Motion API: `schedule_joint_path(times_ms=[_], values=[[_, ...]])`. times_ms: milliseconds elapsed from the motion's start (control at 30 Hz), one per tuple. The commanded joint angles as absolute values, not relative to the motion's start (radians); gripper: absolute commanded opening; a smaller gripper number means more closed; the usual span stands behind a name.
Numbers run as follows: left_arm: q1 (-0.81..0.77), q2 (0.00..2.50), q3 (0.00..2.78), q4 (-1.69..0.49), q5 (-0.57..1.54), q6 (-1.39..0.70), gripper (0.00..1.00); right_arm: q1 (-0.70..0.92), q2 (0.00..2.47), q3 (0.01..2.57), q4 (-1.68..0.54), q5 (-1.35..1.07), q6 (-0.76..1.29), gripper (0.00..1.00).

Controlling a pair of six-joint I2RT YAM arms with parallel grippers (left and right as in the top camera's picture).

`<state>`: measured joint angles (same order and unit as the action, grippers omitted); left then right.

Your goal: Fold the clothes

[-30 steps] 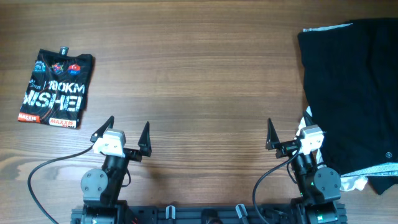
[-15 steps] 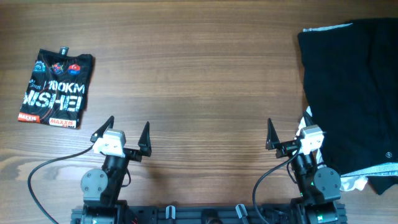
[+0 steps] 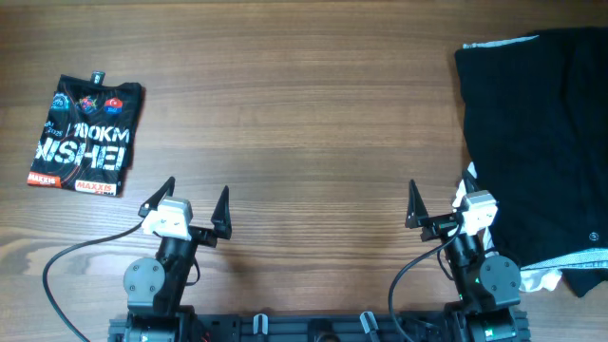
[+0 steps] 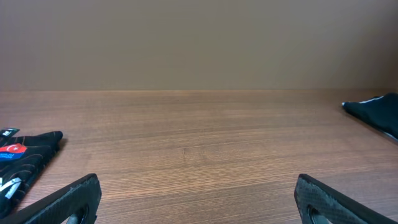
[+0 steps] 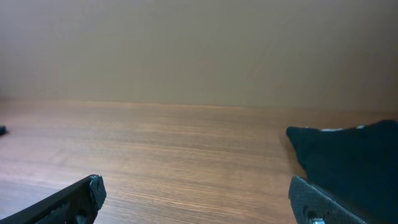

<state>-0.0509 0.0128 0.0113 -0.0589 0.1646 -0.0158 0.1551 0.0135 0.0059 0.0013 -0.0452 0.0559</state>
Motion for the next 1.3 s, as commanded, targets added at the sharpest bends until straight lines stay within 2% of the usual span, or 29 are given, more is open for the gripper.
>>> schedule_joint_path(times_ms=[0, 133, 267, 367, 500, 600, 667, 800, 933, 1133, 1233, 1267], values=[[-0.055, 0.003, 0.009, -0.056, 0.194, -0.016, 1.00, 0.149, 0.014, 0.024, -0.003, -0.061, 0.138, 1.00], [-0.055, 0.039, 0.070, -0.069, 0.194, -0.074, 1.00, 0.149, 0.065, 0.124, -0.118, -0.038, 0.136, 1.00], [-0.055, 0.224, 0.195, -0.112, 0.194, -0.087, 1.00, 0.149, 0.228, 0.264, -0.180, 0.007, 0.130, 1.00], [-0.055, 0.433, 0.336, -0.180, 0.194, -0.086, 1.00, 0.149, 0.424, 0.402, -0.247, 0.007, 0.103, 1.00], [-0.055, 0.730, 0.583, -0.357, 0.194, -0.086, 1.00, 0.149, 0.775, 0.636, -0.462, 0.002, 0.105, 0.99], [-0.055, 0.890, 0.730, -0.510, 0.194, -0.086, 1.00, 0.149, 1.018, 0.791, -0.577, -0.057, 0.100, 1.00], [-0.055, 0.950, 0.774, -0.532, 0.194, -0.085, 1.00, 0.149, 1.134, 0.859, -0.588, -0.115, 0.105, 1.00], [-0.055, 0.967, 0.775, -0.532, 0.194, -0.087, 1.00, 0.142, 1.245, 0.873, -0.449, 0.008, 0.102, 1.00], [-0.055, 0.968, 0.775, -0.531, 0.194, -0.087, 1.00, 0.081, 1.444, 0.873, -0.250, 0.361, 0.101, 0.99], [-0.055, 0.972, 0.774, -0.528, 0.194, -0.087, 1.00, -0.025, 1.699, 0.873, 0.049, 0.385, 0.090, 0.96], [-0.055, 0.981, 0.774, -0.528, 0.194, -0.087, 1.00, -0.054, 1.769, 0.873, 0.166, 0.384, 0.099, 0.86], [-0.055, 0.986, 0.774, -0.529, 0.194, -0.087, 1.00, -0.061, 1.797, 0.873, 0.199, 0.384, 0.105, 0.86]])
